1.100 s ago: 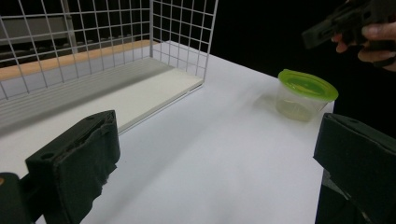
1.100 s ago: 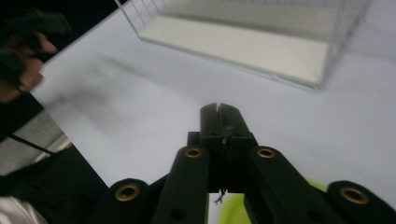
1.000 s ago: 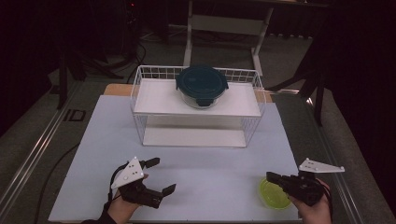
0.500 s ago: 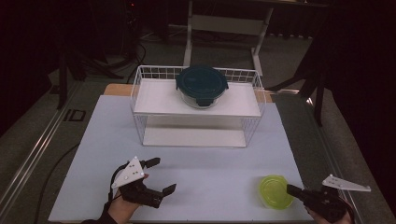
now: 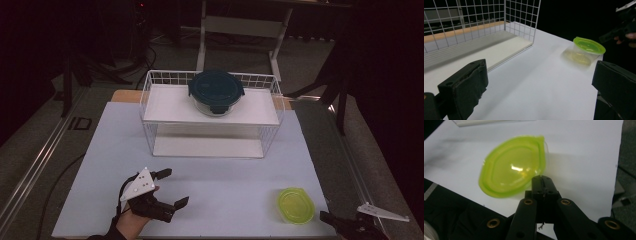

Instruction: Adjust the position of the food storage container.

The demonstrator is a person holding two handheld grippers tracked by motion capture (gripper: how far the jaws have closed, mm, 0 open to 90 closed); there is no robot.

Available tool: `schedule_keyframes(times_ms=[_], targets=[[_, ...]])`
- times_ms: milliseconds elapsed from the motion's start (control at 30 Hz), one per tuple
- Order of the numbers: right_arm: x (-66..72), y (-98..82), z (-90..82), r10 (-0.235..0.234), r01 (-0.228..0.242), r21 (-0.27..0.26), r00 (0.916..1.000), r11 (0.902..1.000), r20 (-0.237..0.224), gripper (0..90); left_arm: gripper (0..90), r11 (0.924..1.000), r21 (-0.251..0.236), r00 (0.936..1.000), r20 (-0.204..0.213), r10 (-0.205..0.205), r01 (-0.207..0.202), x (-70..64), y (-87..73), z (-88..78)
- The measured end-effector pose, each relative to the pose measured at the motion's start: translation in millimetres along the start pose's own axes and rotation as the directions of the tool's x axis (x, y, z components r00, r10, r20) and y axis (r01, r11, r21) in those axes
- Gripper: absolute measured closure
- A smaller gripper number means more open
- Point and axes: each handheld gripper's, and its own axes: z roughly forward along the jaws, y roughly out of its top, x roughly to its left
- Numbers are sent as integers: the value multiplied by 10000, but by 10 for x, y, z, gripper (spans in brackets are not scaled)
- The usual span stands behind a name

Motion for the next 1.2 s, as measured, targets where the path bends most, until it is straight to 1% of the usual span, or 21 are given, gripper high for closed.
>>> schedule_keyframes(times_ms=[33, 100, 133, 200, 233, 267, 333, 467, 633, 833, 933, 967, 1000, 1200], targets=[[-10, -22, 20, 66, -66, 27, 10000, 10000, -69, 900, 0, 10000, 4, 10000, -4, 14, -14, 0, 1, 0], [-35, -83, 104, 159, -156, 251, 9998, 9996, -108, 900, 0, 10000, -30, 10000, 3, -1, 1, 0, 2, -3], [-47, -104, 140, 257, -250, 336, 9994, 9991, -213, 900, 0, 10000, -36, 10000, 2, -7, 7, 1, 3, -5], [-65, -133, 204, 309, -299, 446, 9993, 9986, -224, 900, 0, 10000, -35, 10000, -4, -8, 8, 3, 6, -9], [-69, -146, 241, 400, -383, 530, 9987, 9979, -302, 900, 0, 10000, -48, 10000, -5, -5, 5, 4, 7, -11], [-69, -146, 241, 400, -383, 530, 9987, 9979, -302, 900, 0, 10000, -48, 10000, -5, -5, 5, 4, 7, -11], [-54, -159, 316, 398, -369, 758, 9985, 9964, -370, 900, 0, 10000, -49, 10000, -11, 11, -11, 4, 7, -11], [-33, -156, 402, 374, -325, 873, 9978, 9957, -552, 900, 0, 10000, -39, 10000, 13, 4, -4, 1, 3, -5], [11, -106, 485, 221, -148, 1033, 9973, 9945, -703, 900, 0, 10000, -7, 10000, 28, 5, -5, 1, 2, -1], [81, -4, 596, -54, 165, 1180, 9956, 9929, -941, 900, 0, 10000, -47, 10000, 35, 0, 0, 6, 3, -9], [149, 70, 669, -279, 418, 1300, 9939, 9906, -1066, 900, 0, 10000, -32, 10000, 13, 35, -35, 5, 6, -16], [149, 70, 669, -279, 418, 1300, 9939, 9906, -1066, 900, 0, 10000, -32, 10000, 13, 35, -35, 5, 6, -16], [189, 110, 710, -447, 601, 1376, 9927, 9887, -1122, 900, 0, 10000, -35, 10000, 4, 33, -33, 6, 6, -17], [275, 210, 842, -746, 948, 1566, 9886, 9831, -1306, 900, 0, 10000, -17, 10000, -30, 26, -26, 13, 5, -17]])
